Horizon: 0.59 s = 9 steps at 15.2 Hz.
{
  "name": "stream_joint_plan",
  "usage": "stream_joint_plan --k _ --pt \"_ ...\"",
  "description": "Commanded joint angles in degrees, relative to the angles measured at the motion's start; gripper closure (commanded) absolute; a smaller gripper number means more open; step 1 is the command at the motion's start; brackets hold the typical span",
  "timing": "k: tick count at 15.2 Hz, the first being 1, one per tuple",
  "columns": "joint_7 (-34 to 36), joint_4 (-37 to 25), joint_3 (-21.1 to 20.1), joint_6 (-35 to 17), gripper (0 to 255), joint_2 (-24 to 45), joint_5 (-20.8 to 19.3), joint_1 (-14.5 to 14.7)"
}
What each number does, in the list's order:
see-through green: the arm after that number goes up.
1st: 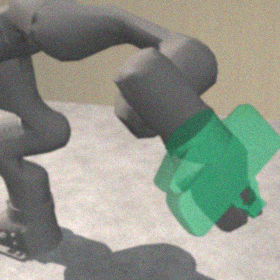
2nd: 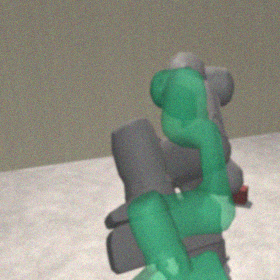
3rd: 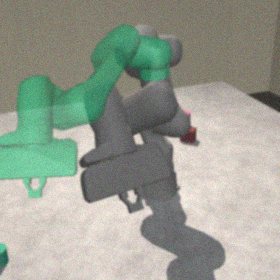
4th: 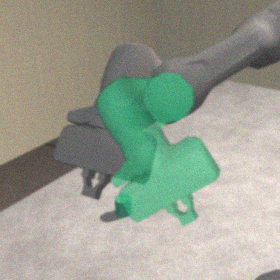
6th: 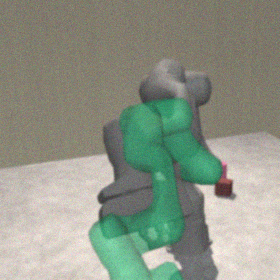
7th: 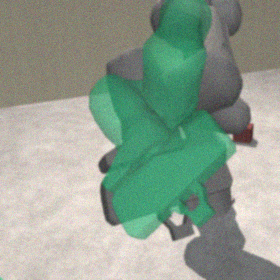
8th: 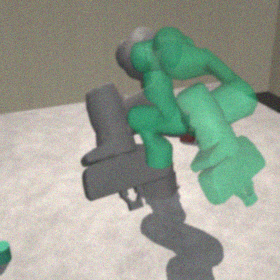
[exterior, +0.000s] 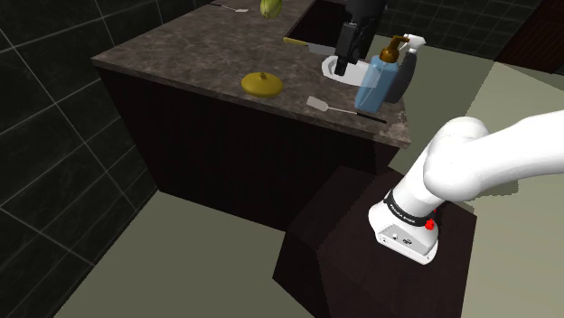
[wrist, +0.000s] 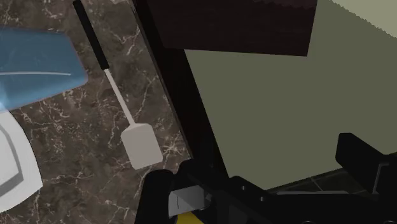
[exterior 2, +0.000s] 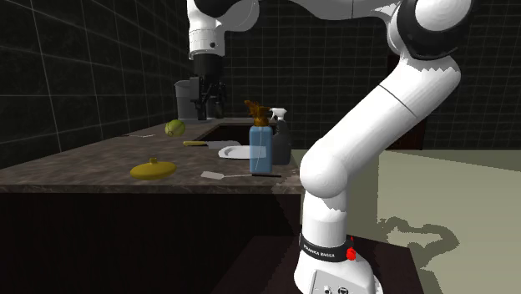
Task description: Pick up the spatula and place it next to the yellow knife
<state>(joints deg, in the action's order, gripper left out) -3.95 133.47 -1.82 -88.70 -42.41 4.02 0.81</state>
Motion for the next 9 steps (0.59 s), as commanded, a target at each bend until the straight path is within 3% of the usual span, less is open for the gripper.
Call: stream_joint_plan --k 1,9 --pt "0.0 0.0 0.0 0.0 0 0.0 0.0 0.0" --pt "-13.1 10.7 7.7 -9.4 0 -0.7 -7.3 -1.8"
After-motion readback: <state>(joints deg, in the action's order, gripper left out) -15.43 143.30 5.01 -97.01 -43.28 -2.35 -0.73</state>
